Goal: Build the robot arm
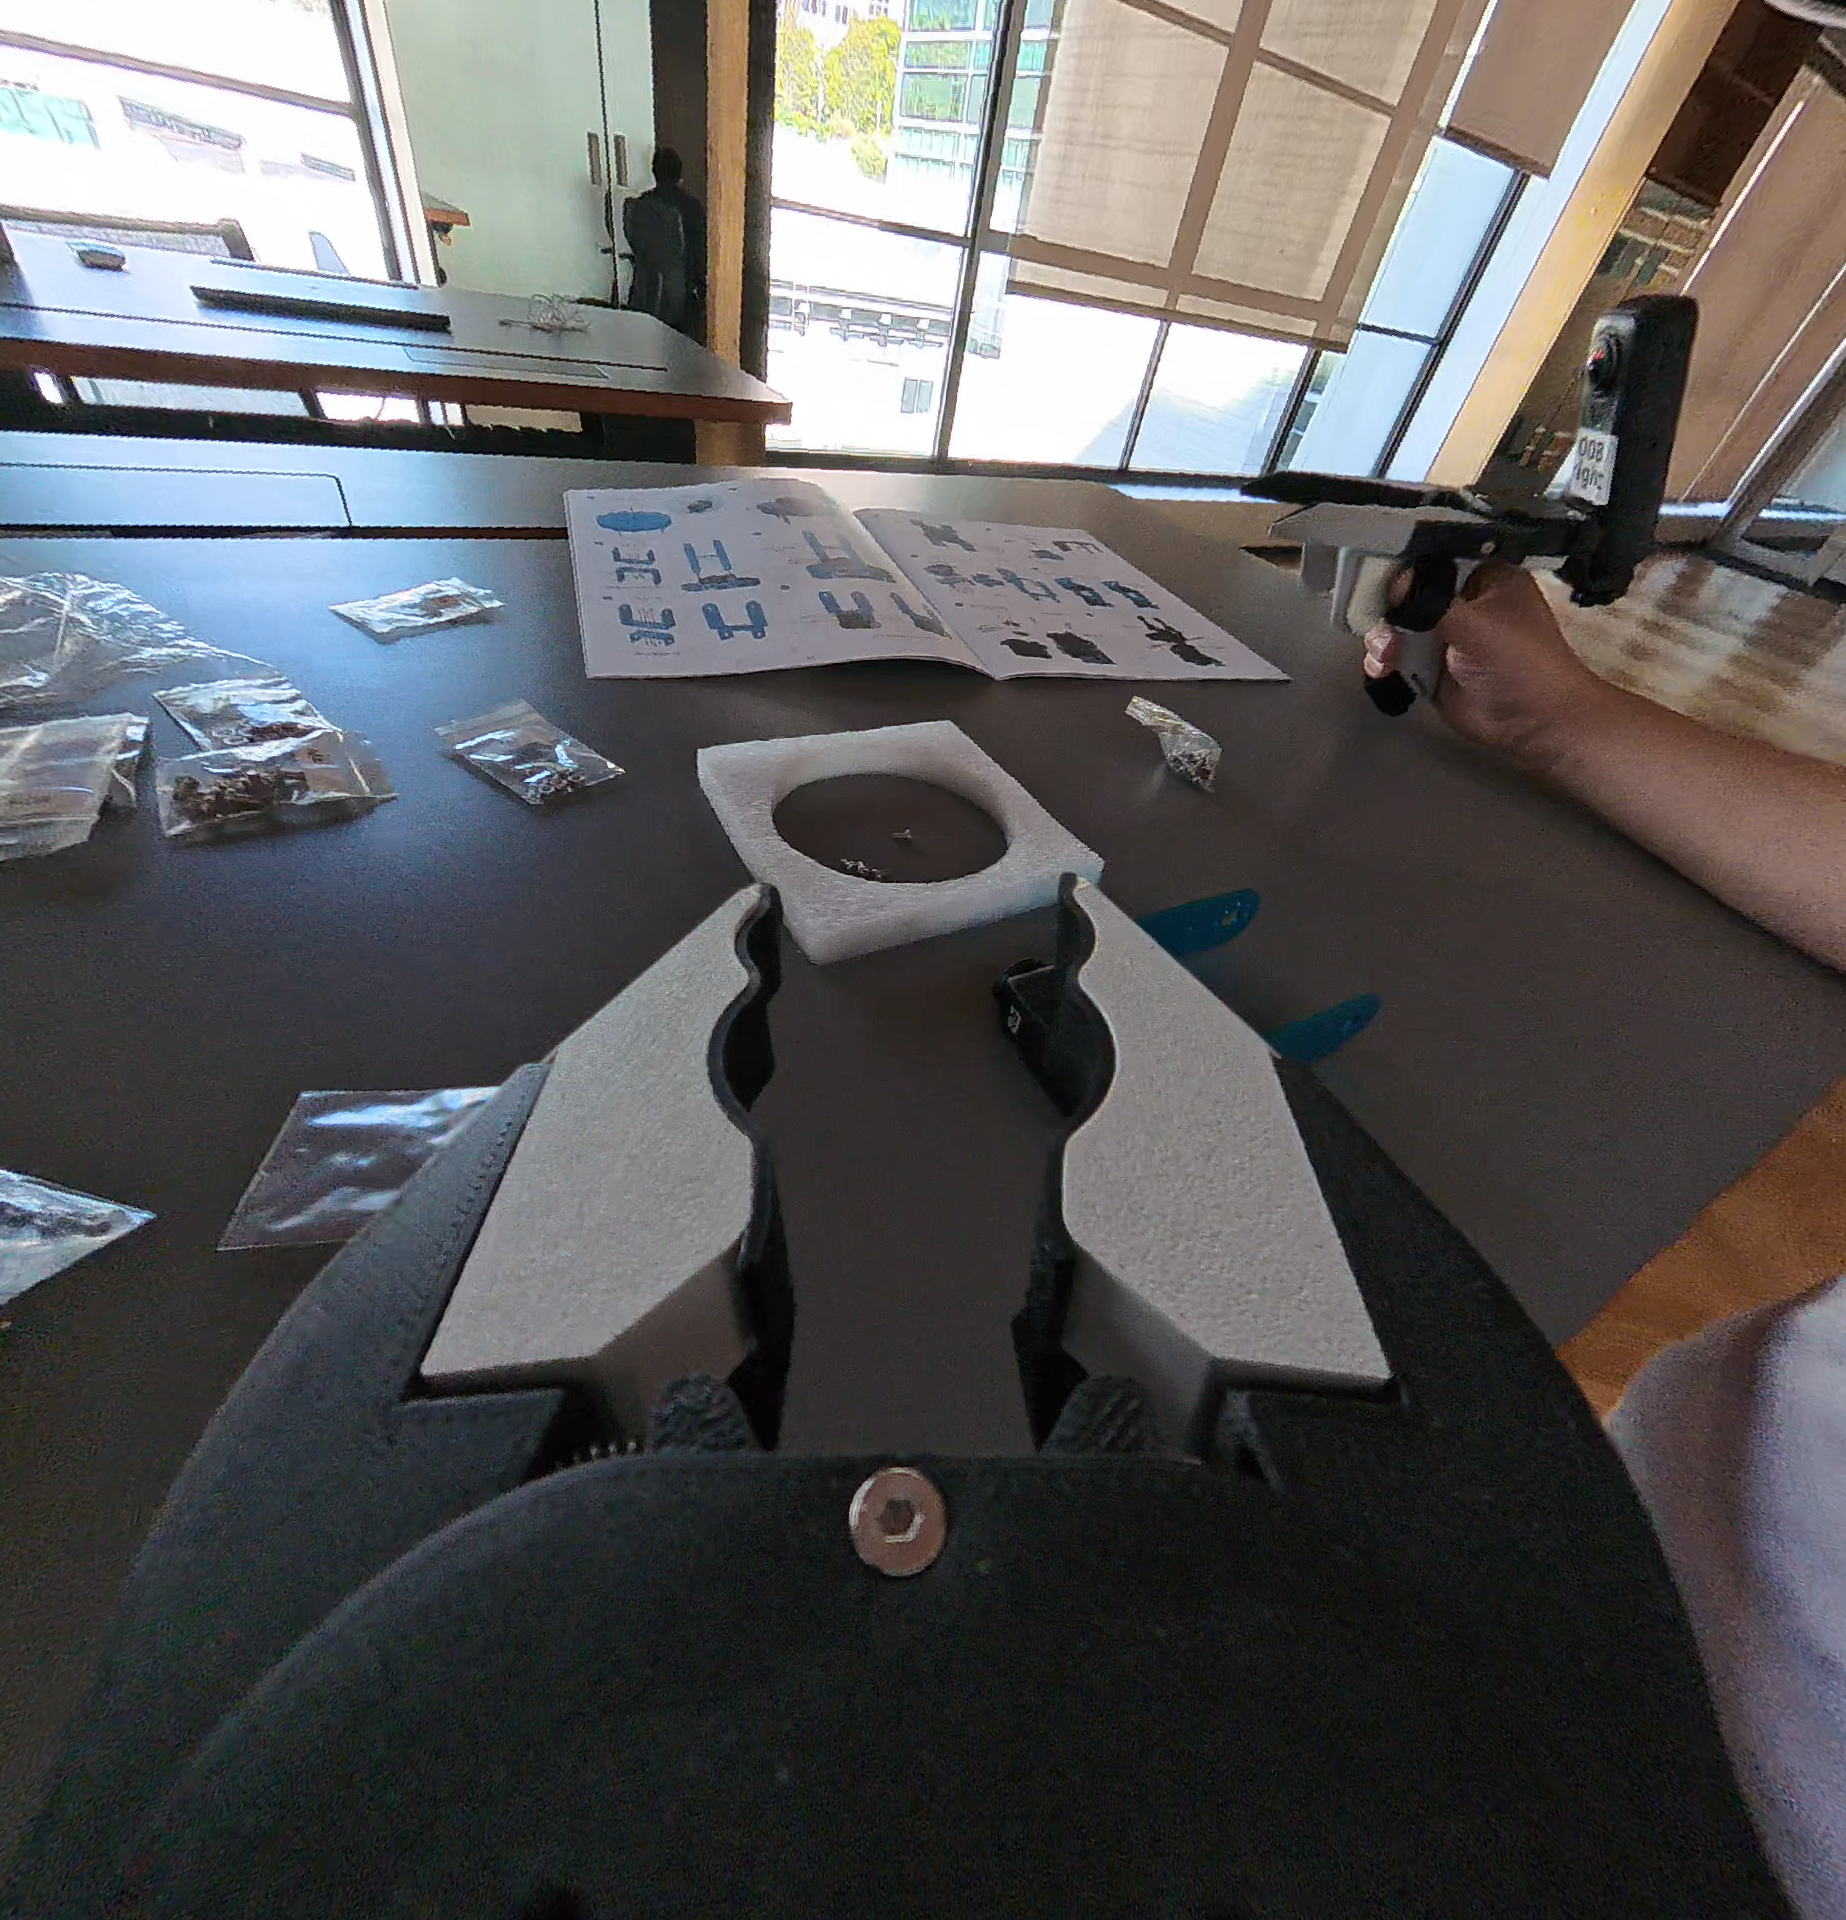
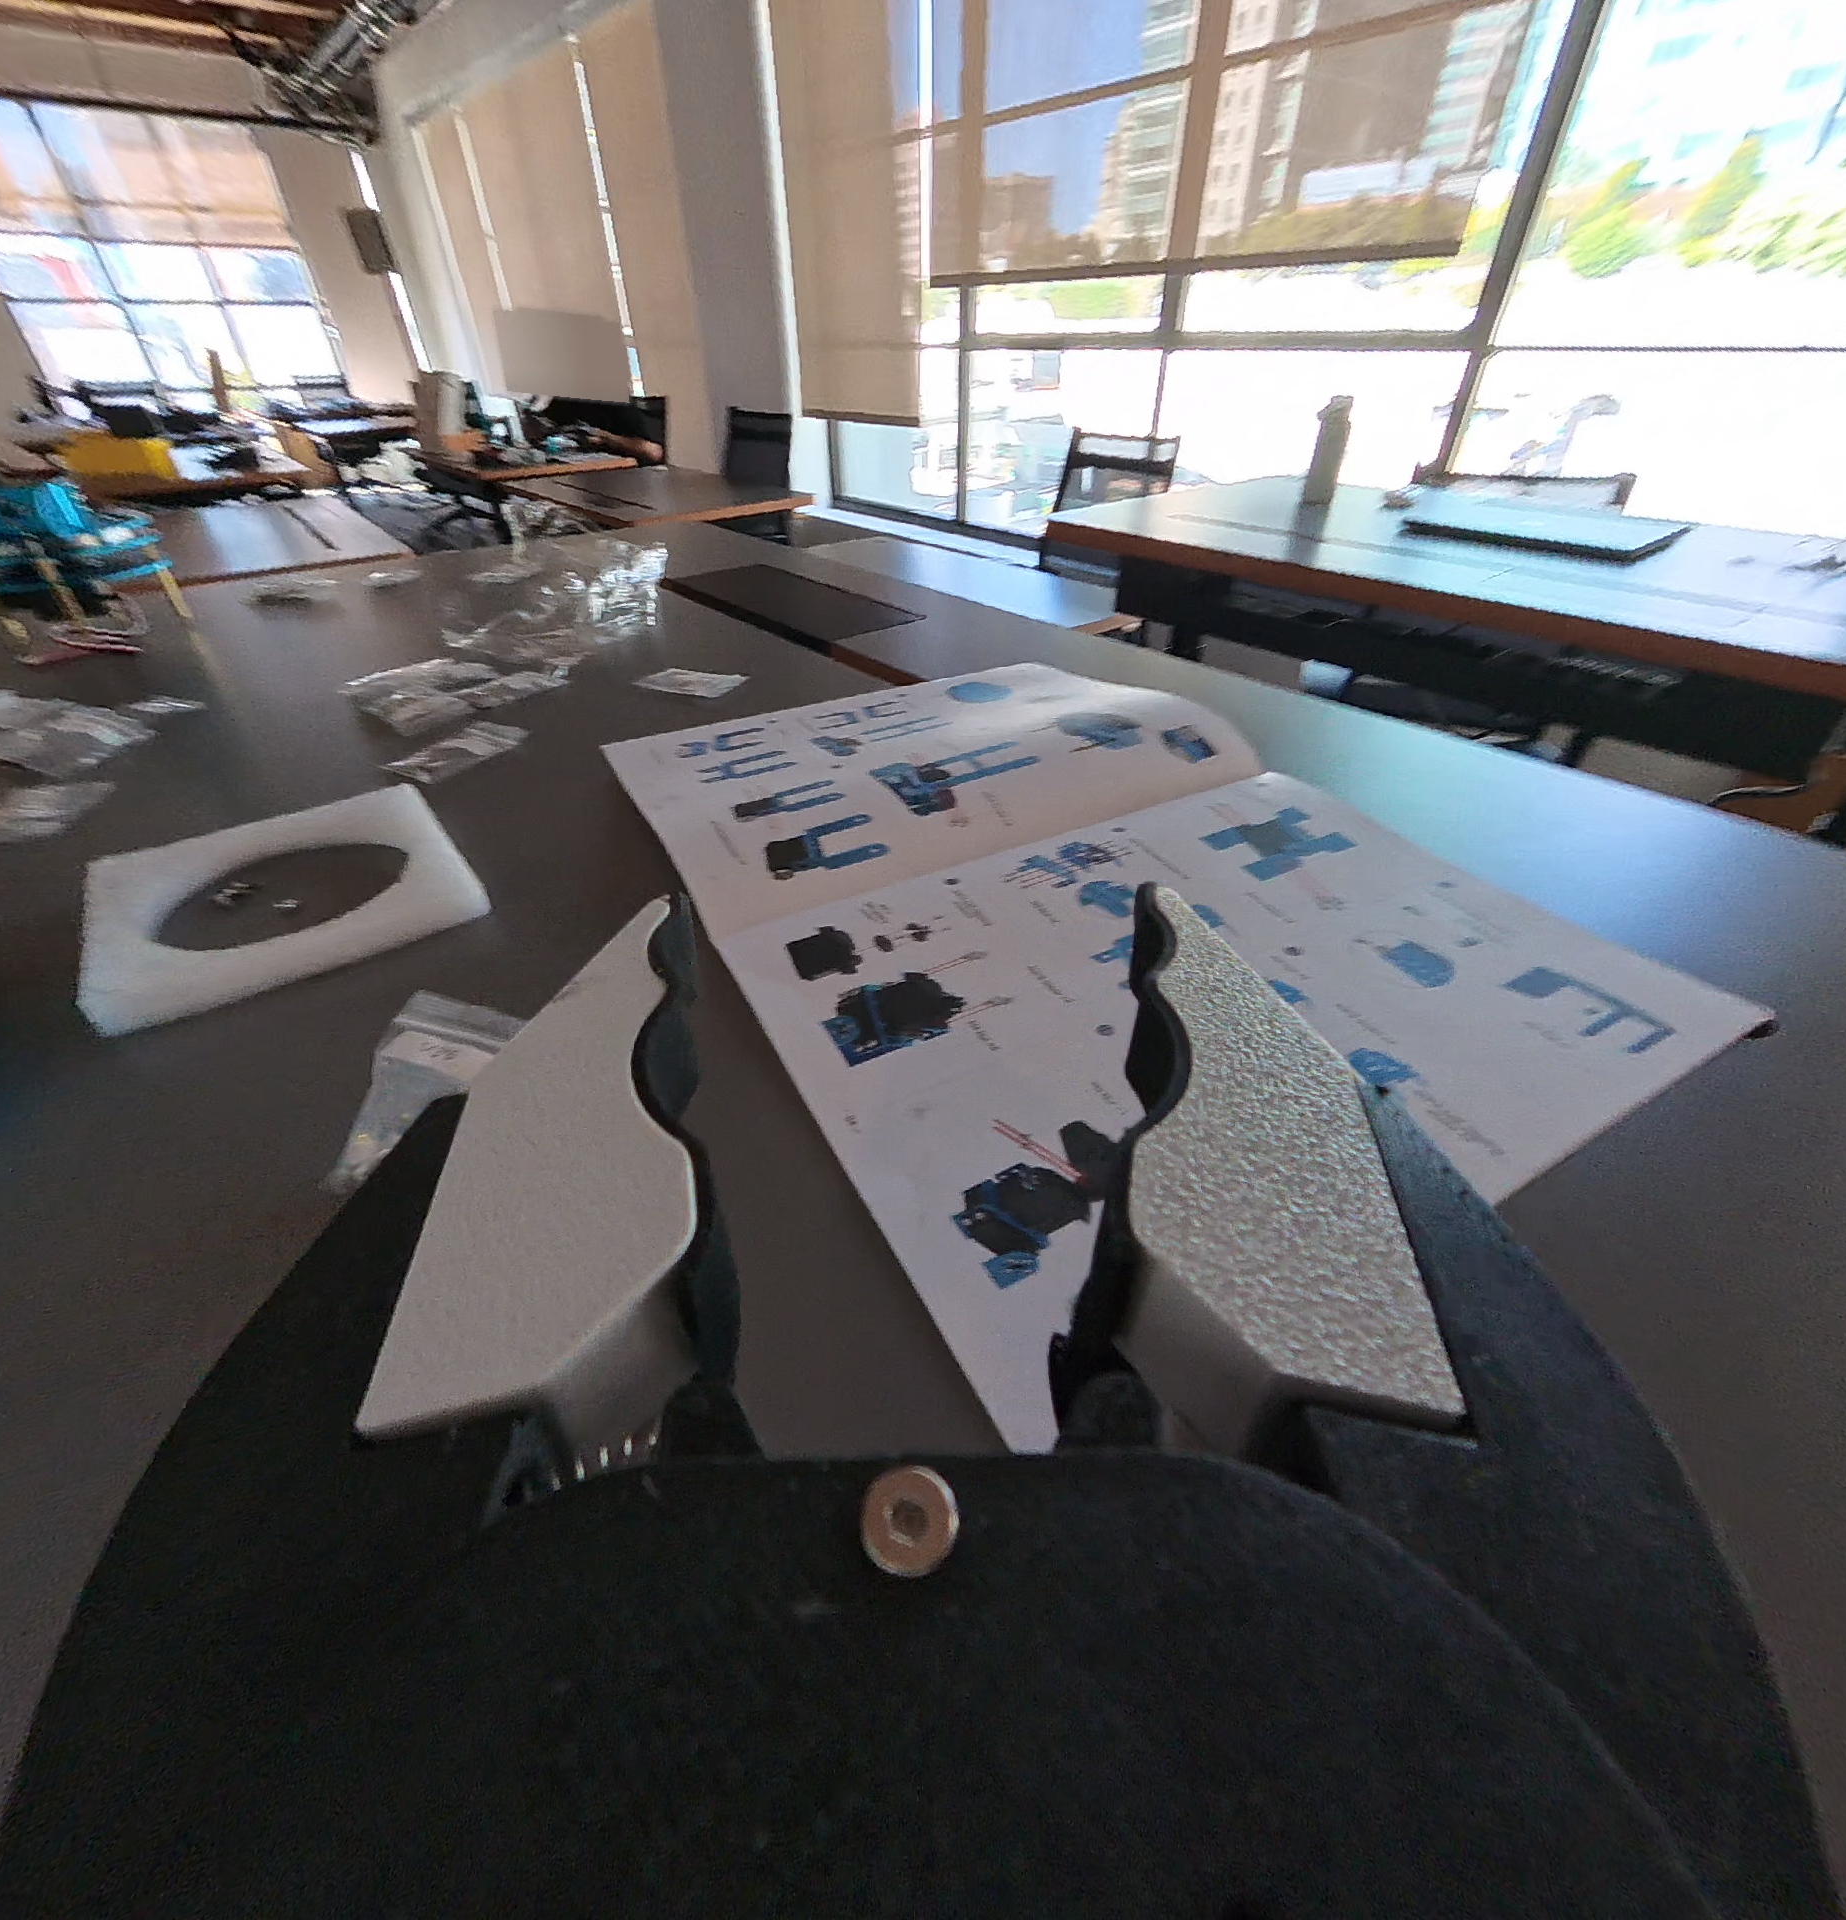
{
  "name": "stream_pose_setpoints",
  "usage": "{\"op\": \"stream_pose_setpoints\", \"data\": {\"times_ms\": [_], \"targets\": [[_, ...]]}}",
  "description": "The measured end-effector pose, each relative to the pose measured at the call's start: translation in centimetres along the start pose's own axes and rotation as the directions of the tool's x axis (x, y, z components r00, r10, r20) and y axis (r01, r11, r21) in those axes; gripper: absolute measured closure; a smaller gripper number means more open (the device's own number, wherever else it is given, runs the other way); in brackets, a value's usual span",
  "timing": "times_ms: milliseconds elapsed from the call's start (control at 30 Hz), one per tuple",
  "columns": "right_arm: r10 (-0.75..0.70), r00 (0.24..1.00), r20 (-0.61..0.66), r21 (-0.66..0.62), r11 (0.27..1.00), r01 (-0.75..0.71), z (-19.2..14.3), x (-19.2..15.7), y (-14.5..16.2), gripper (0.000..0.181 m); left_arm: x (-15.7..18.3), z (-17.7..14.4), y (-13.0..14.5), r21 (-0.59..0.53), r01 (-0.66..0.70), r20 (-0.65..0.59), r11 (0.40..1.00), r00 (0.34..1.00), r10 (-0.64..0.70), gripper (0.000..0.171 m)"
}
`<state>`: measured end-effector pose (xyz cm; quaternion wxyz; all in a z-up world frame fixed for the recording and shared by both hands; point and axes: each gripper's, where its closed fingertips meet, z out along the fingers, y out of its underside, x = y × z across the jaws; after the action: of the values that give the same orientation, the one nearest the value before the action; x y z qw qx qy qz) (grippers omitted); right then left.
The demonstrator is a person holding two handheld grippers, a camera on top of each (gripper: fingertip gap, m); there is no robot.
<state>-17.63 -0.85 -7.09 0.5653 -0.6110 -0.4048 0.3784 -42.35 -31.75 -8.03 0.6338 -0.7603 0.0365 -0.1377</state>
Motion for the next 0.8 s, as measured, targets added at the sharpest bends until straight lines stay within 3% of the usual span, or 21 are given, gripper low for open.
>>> {"op": "stream_pose_setpoints", "data": {"times_ms": [133,333,467,533,600,633,700,800], "targets": [[-0.048,0.997,-0.053,0.020,0.999,0.049,-0.4,0.4,-0.8,0.101,0.8,-0.3,0.4,-0.009,0.025,-0.029,1.000,0.999,-0.026,0.119],[-0.060,0.998,0.009,0.009,0.998,0.060,-0.6,-0.5,-0.9,0.129,1.0,-1.1,0.1,-0.049,-0.006,-0.015,0.999,1.000,0.005,0.122],[-0.153,0.985,0.080,-0.004,0.988,0.154,-1.1,-2.7,-1.6,0.181,0.9,-2.1,-0.1,-0.064,-0.006,0.011,0.998,1.000,0.007,0.124],[-0.205,0.968,0.144,-0.009,0.978,0.208,-0.9,-5.7,-2.5,0.181,0.8,-2.8,-0.2,-0.070,-0.005,0.021,0.997,1.000,0.007,0.124],[-0.196,0.943,0.271,-0.015,0.978,0.208,-0.6,-11.3,-3.6,0.180,0.6,-3.4,-0.4,-0.075,-0.001,0.034,0.997,0.999,0.004,0.124],[-0.165,0.925,0.341,-0.026,0.982,0.185,-0.3,-14.8,-3.9,0.172,0.5,-3.7,-0.7,-0.073,0.002,0.037,0.997,0.999,0.000,0.125],[-0.098,0.865,0.492,-0.081,0.984,0.157,0.3,-22.4,-3.4,0.131,0.5,-4.3,-1.3,-0.055,0.005,0.040,0.998,0.999,-0.003,0.125],[-0.067,0.788,0.612,-0.253,0.928,0.276,1.7,-30.4,1.1,0.097,0.5,-4.9,-2.2,-0.029,0.018,0.026,0.999,1.000,-0.017,0.125]]}}
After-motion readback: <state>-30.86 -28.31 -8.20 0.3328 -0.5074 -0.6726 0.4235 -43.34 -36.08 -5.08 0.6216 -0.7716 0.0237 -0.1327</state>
